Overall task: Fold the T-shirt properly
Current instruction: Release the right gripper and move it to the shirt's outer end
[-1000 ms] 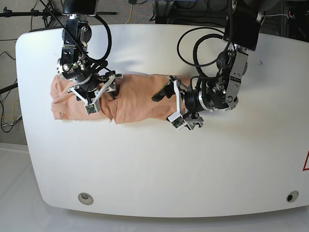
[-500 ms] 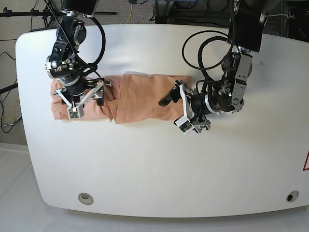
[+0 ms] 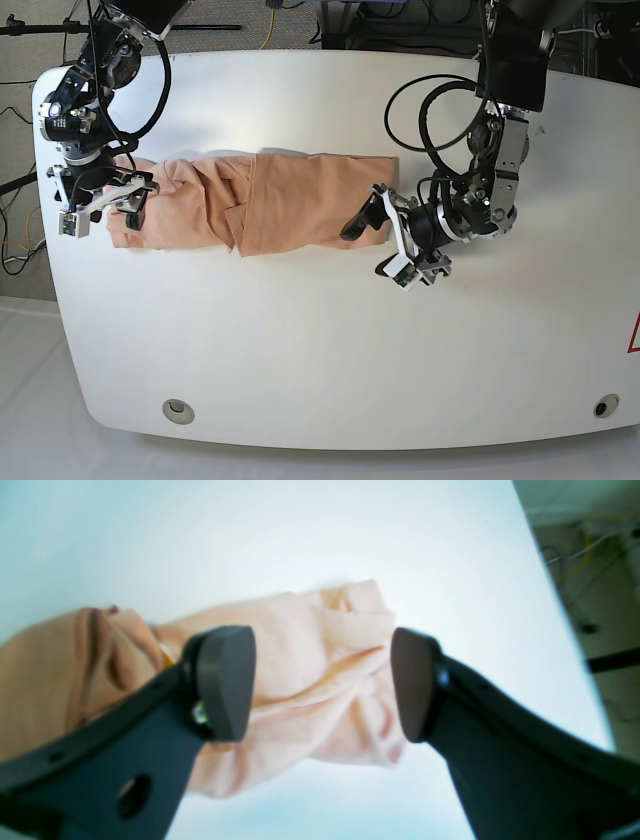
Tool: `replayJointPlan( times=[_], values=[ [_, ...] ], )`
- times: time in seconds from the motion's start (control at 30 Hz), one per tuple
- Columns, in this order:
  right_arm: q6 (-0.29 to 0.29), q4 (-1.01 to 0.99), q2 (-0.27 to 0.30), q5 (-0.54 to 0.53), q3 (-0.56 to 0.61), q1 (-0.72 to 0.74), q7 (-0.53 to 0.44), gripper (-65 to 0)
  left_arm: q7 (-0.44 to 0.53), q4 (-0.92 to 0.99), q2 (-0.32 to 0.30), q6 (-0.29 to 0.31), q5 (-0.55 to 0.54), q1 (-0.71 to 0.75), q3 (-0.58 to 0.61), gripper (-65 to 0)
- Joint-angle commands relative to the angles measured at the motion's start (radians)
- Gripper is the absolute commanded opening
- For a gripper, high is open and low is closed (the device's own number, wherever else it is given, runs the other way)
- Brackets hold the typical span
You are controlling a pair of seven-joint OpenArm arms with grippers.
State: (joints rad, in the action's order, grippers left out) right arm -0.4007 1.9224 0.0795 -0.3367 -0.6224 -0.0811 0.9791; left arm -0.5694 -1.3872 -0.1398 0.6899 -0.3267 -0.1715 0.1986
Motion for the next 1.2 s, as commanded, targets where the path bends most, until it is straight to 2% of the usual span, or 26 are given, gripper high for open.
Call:
replayJointPlan(
  times=[0.0,0.13,0.27,0.33,0.4,0.6,0.67,0.73,0.8,1.17],
  values=[
    [-0.016,-0.018,0.011,-0.068,-0.007,0.025,-0.006,-18.1,0.04,0.031,0.014,0.008,-0.004,-0.001,0.0,-16.7],
    [-0.022,-0.068,0.019,-0.104,0.001,0.032,0.003,-16.8,0.058,0.049,0.016,0.008,-0.002,0.002,0.003,-16.7],
    [-0.025,-0.108,0.015,-0.106,0.013,0.038,0.002,-18.6,0.054,0.051,0.014,0.008,-0.02,-0.001,0.026,-16.4],
    [-0.028,-0.124,0.007,-0.097,0.026,0.04,-0.001,-19.6,0.042,0.044,0.01,0.008,-0.046,-0.007,0.054,-15.9],
    [-0.031,-0.13,-0.018,-0.057,0.074,0.028,-0.009,-20.6,0.006,0.041,-0.001,0.008,-0.102,-0.025,0.141,-15.4],
    [-0.04,-0.169,-0.019,-0.048,0.082,0.036,-0.025,-20.7,-0.004,0.043,-0.023,0.008,-0.124,-0.037,0.189,-15.4],
    [-0.041,-0.187,-0.012,-0.046,0.075,0.041,-0.033,-20.5,-0.001,0.047,-0.032,0.008,-0.116,-0.038,0.19,-15.5],
    [-0.036,-0.276,0.034,-0.065,0.054,0.053,-0.072,-19.8,0.017,0.044,-0.066,0.008,-0.085,-0.018,0.158,-15.6],
    [-0.036,-0.304,0.049,-0.068,0.04,0.064,-0.074,-19.7,0.021,0.038,-0.069,0.008,-0.077,-0.015,0.146,-15.7],
    [-0.027,-0.415,0.066,-0.069,-0.064,0.122,-0.068,-20.1,0.045,-0.051,-0.084,0.008,-0.051,0.017,0.083,-15.2]
  ],
)
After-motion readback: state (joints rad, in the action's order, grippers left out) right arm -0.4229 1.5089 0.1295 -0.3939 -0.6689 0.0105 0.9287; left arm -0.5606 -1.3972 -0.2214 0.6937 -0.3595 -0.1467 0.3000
